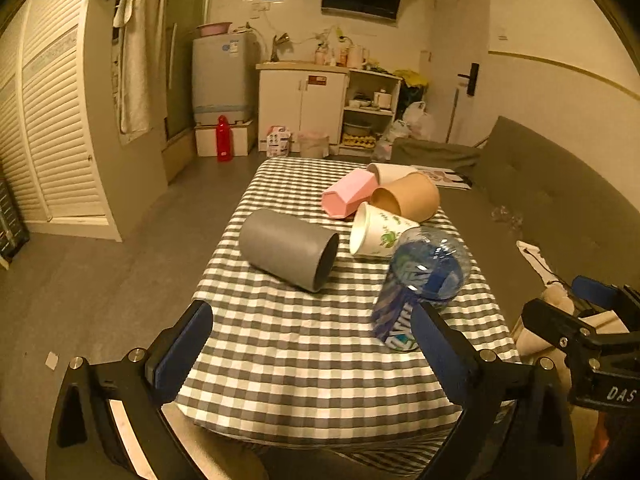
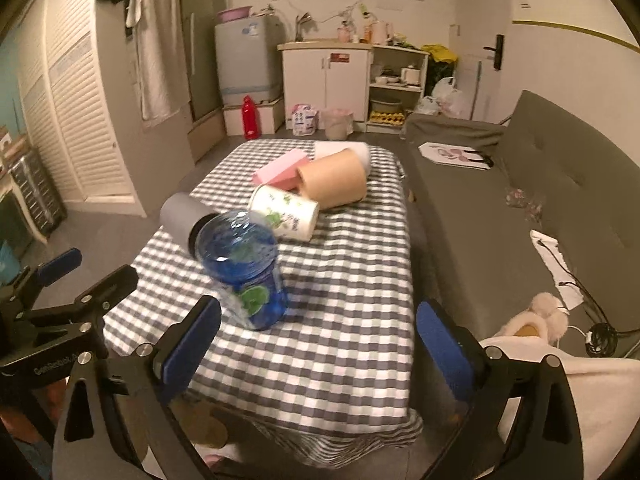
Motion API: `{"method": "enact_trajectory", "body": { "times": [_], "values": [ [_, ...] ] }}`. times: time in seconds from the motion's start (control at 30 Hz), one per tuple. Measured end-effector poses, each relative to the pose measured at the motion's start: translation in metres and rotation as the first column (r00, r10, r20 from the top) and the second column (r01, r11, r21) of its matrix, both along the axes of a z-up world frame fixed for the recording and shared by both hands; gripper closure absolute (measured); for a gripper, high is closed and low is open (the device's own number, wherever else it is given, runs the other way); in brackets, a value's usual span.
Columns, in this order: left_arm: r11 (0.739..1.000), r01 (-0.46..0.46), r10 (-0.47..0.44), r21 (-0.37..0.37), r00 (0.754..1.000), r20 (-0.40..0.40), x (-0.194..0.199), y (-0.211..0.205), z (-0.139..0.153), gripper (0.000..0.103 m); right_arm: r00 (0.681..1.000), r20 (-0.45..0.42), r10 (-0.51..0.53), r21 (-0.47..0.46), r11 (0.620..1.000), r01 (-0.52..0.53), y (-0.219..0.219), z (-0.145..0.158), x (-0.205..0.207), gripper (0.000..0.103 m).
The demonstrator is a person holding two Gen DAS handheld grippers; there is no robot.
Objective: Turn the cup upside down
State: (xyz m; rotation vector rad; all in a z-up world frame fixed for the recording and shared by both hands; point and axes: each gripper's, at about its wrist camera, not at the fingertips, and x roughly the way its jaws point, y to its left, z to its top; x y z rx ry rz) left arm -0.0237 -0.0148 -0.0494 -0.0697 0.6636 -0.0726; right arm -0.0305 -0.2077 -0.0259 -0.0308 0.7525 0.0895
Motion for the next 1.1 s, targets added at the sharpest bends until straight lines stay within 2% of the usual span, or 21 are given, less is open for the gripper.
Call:
{"method": "enact_trajectory", "body": {
  "times": [0.83,1.1],
  "values": [
    [1.000,-0.025,0.026,-0.005,0.999,0.030,-0.0055,0.0072,0.0030,0.000,1.000,-0.015,-0.015,-0.020,1.000,0.015,0.0027,-0.0071,0.0031,0.000],
    [0.999,-0.040,0.039,0.024,0.998,0.040,-0.0066,0.0057,0.0025,0.000,1.000,-0.019,-0.014,-0.022,1.000,0.013,0.0024,-0.0079,0.0027,0.000]
  ]
}}
